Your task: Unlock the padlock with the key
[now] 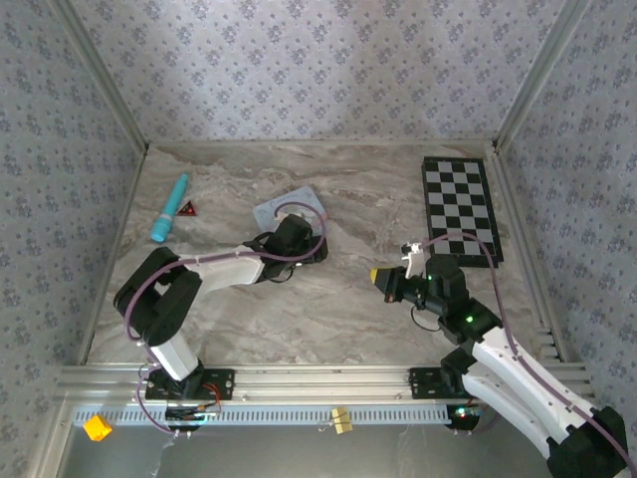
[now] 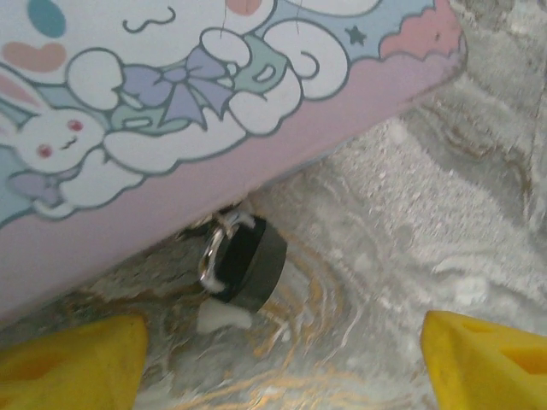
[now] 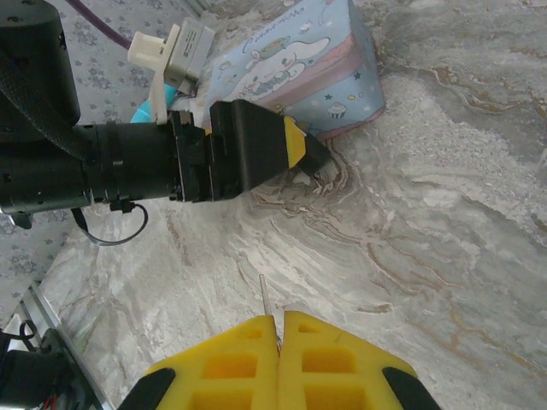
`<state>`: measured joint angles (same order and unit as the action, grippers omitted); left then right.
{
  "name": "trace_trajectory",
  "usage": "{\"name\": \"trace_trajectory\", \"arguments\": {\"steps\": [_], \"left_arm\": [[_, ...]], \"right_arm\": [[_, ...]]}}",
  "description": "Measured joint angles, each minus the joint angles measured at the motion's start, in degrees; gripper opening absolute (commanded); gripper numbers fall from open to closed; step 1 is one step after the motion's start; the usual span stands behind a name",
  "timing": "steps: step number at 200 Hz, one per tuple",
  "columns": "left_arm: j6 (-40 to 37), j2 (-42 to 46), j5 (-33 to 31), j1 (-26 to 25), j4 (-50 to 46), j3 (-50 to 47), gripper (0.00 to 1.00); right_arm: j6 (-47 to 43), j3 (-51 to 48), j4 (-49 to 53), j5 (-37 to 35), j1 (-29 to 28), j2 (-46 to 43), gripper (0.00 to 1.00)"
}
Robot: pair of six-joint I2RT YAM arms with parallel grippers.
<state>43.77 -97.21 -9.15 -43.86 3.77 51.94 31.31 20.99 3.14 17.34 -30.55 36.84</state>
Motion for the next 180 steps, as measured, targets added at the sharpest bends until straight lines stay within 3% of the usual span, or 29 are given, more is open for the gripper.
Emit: {"name": "trace_trajectory", "arguments": {"steps": [103,180], "left_arm": [[9.3,-6.1,-2.6,0.8,8.5,-1.7,0.65],[9.9,-6.1,-1.9,4.8,13.0,-3.9,0.49]], "right_arm": [[0.0,-0.2,0.1,0.1,0.0,-0.6,0.00],[0.0,-0.2,0.1,1.1,0.0,-0.9,0.00]]}}
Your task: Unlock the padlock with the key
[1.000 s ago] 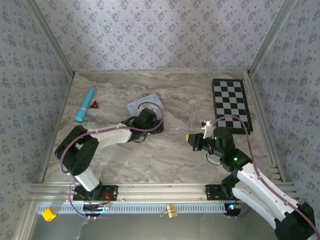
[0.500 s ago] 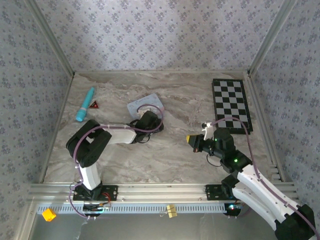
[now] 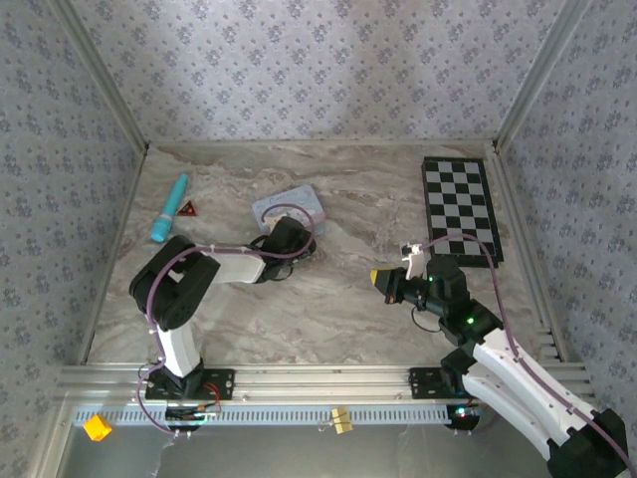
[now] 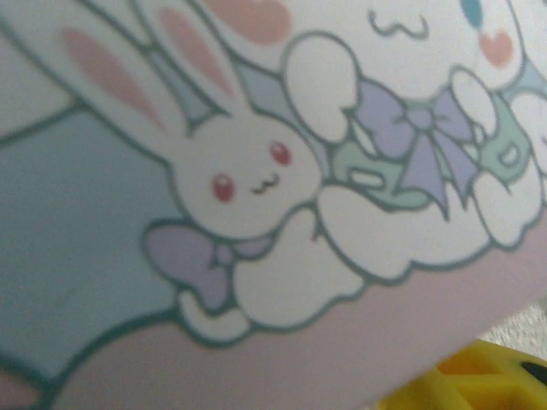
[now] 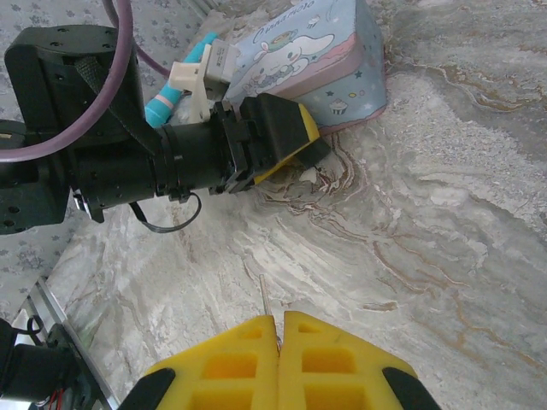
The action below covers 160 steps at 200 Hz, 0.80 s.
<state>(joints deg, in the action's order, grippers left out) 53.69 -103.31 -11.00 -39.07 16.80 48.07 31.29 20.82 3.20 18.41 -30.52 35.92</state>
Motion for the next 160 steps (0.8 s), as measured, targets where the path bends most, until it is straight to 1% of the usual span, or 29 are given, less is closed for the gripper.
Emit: {"name": "trace_trajectory", "arguments": {"steps": [16,44,66,84,108,141,160], "left_arm": [[-0.9,0.0,-0.2,1.2,1.9,-1.0,0.45],[-3.3,0.0,-0.6,1.7,3.2,-1.9,0.38],[-4.8,0.0,-0.3,2.1,4.1,-2.4,0.36],[-5.9,0.0,1.2,2.8,5.1,-2.7,0.36],[-7.2,0.0,2.7,3.5,6.1,-3.1,0.33],[-8.3,0.2,2.9,3.8,7.0,-3.6,0.27],[-8.7,0.6,2.9,3.8,7.2,-3.9,0.26]], "right_arm": [[0.0,0.0,0.0,0.0,0.0,0.0,0.00],[0.0,0.0,0.0,0.0,0.0,0.2,0.00],[0.0,0.0,0.0,0.0,0.0,0.6,0.00],[0.0,0.0,0.0,0.0,-0.2,0.8,0.00],[0.0,0.0,0.0,0.1,-0.3,0.8,0.00],[0.0,0.0,-0.1,0.0,-0.3,1.0,0.00],[0.0,0.0,-0.1,0.0,-0.3,1.7,0.00]]}}
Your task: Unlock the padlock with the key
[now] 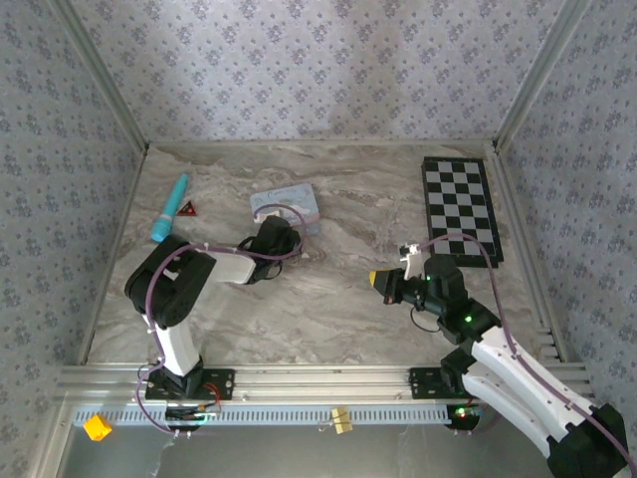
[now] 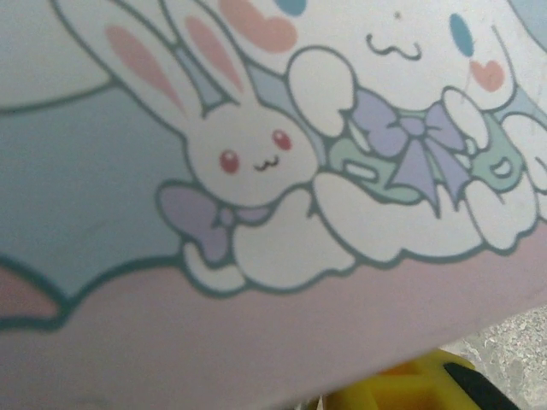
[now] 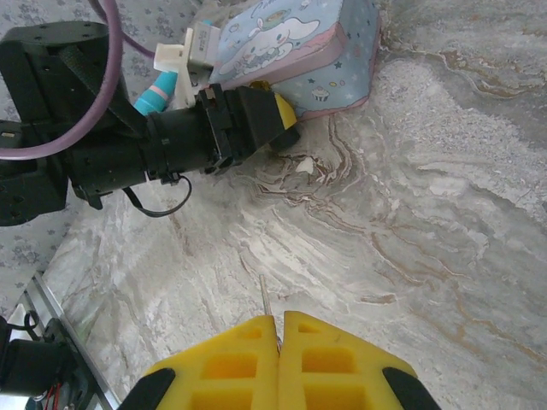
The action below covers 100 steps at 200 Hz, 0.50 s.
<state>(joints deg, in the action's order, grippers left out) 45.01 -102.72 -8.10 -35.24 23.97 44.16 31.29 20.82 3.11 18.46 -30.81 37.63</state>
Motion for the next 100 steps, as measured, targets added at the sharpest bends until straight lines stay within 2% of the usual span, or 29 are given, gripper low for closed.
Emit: {"name": "trace_trajectory", "arguments": {"steps": [26,43,100], "left_arm": [[-0.1,0.7,0.0,0.0,0.1,-0.6,0.26],[-0.3,1.1,0.0,0.0,0.1,-0.9,0.33],[-0.6,0.9,-0.5,-0.1,-2.1,-0.2,0.34]], "right_arm": [[0.0,0.0,0.0,0.0,0.0,0.8,0.00],[0.0,0.0,-0.2,0.0,0.0,0.8,0.00],[0.0,0.0,-0.6,0.0,0.0,0.8,0.00]]}}
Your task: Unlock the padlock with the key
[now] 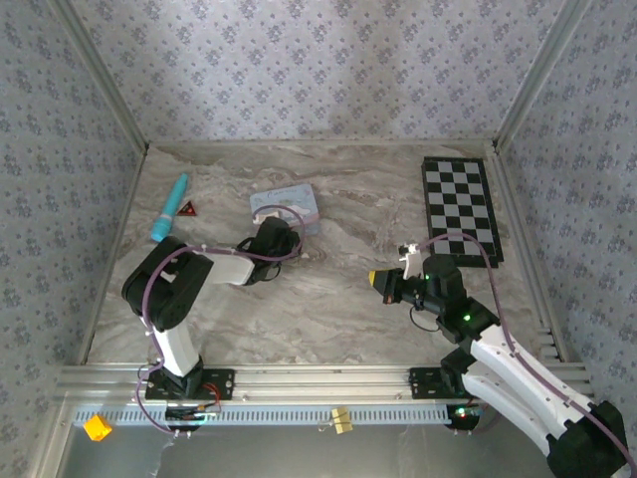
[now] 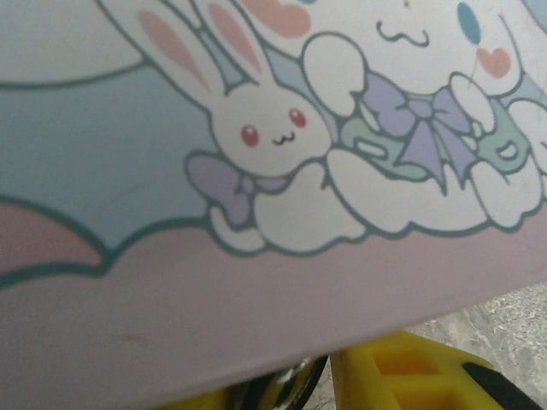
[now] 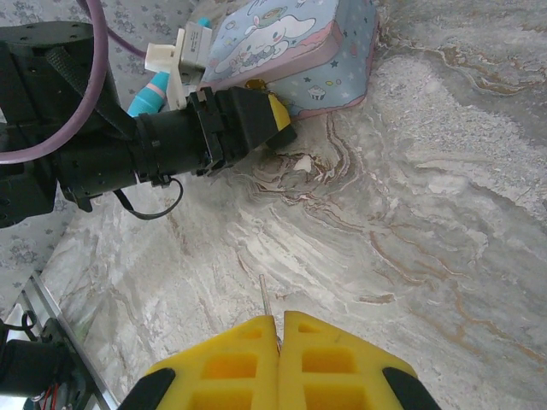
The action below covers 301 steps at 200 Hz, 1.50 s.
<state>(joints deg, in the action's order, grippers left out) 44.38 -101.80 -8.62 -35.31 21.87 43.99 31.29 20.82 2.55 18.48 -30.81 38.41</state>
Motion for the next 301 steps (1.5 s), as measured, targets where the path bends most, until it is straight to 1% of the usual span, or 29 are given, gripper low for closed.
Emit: {"name": "trace_trajectory", "arguments": {"steps": [33,69,137,178,204,225,245,262,301], "left_arm": [[-0.5,-2.4,-2.3,-1.0,-4.1,3.7,0.32],[-0.9,-3.3,-4.9,-1.6,-7.8,6.2,0.27],[-1.5,-3.1,-4.8,-1.6,-8.0,6.1,0.15],[-1.5,0.5,-3.9,-1.6,-11.1,4.3,0.10],[-1.3,3.2,-1.6,-1.6,-13.4,3.8,0.06],[-0.3,4.2,2.9,-1.4,-17.5,4.9,0.02],[1.2,4.2,7.5,-1.3,-23.3,7.7,0.02],[2.3,4.3,9.9,-1.3,-26.4,9.3,0.02],[5.8,5.4,14.4,-1.1,-30.8,9.6,0.01]], "right_arm": [[0.0,0.0,0.0,0.0,0.0,0.0,0.00],[0.0,0.0,0.0,0.0,0.0,-0.2,0.00],[0.0,0.0,0.0,0.0,0.0,-1.0,0.00],[1.6,-0.3,-0.9,0.0,-0.2,-0.8,0.00],[5.5,-2.7,-5.4,0.0,-0.9,1.7,0.00],[9.1,-4.6,-9.1,-0.7,-3.5,6.0,0.00],[11.4,-4.7,-12.3,-2.2,-7.3,10.9,0.00],[12.9,-4.7,-15.4,-3.2,-9.8,14.7,0.00],[15.5,-4.7,-22.2,-5.0,-11.9,21.7,0.00]]}}
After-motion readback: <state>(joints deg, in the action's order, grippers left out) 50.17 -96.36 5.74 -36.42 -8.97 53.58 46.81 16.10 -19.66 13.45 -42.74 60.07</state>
